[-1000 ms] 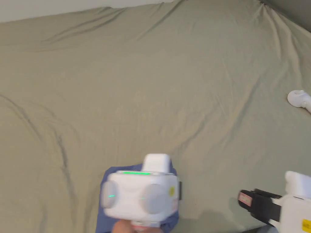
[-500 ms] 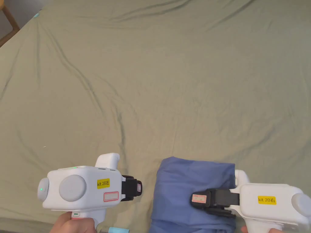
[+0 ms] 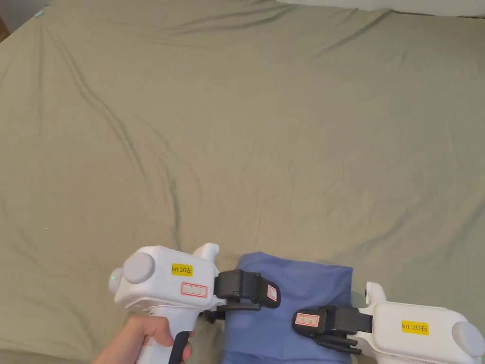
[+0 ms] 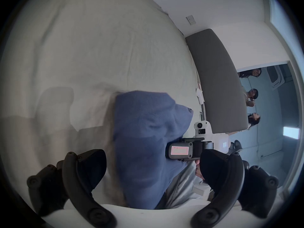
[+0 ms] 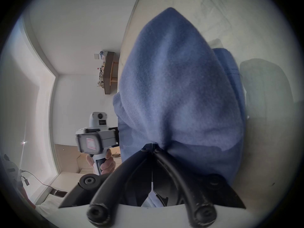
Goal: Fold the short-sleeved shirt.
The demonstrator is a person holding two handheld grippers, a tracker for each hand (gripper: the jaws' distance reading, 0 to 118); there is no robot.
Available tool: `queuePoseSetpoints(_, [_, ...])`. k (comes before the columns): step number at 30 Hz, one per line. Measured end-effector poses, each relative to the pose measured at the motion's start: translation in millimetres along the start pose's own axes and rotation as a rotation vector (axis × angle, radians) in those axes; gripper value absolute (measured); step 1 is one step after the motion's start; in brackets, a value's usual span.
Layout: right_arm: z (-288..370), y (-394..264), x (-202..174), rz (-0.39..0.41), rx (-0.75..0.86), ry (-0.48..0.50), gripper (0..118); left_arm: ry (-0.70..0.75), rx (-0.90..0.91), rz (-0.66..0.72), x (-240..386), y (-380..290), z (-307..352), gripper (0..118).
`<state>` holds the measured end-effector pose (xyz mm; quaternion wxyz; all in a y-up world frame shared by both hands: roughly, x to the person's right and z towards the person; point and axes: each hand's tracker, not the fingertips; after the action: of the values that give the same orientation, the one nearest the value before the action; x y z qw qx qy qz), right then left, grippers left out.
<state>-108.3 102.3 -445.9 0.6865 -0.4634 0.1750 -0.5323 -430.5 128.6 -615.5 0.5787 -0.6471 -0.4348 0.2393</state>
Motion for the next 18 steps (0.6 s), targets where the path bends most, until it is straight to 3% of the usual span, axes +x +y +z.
queuePoseSetpoints(2, [3.7,-4.1,-4.3,0.0,0.01,-0.011,0,-0.077,-0.018,0.025,-2.2,-2.1,-9.2,87])
queuePoseSetpoints(4, [8.2,-6.9,-8.0,0.009,0.02,-0.028,0,0.004,0.006,-0.007,6.9,-9.1,-3.5,33])
queuePoseSetpoints(5, [13.6,-8.3,-10.9,0.01,0.037,-0.042,0,0.043,0.033,-0.032,6.2,-11.4,-0.8,31])
queuePoseSetpoints(7, [23.9,-13.4,-20.1,0.028,0.066,-0.05,0,-0.06,-0.004,0.049,2.1,-13.7,2.0,32])
queuePoseSetpoints(13, [63.8,-25.6,-49.4,0.063,0.205,-0.09,0,-0.047,0.018,0.005,-43.4,22.6,55.9,31])
queuePoseSetpoints(18, [75.8,-17.3,-71.4,0.107,0.293,-0.199,0,0.188,0.084,0.02,-95.3,49.3,191.8,31])
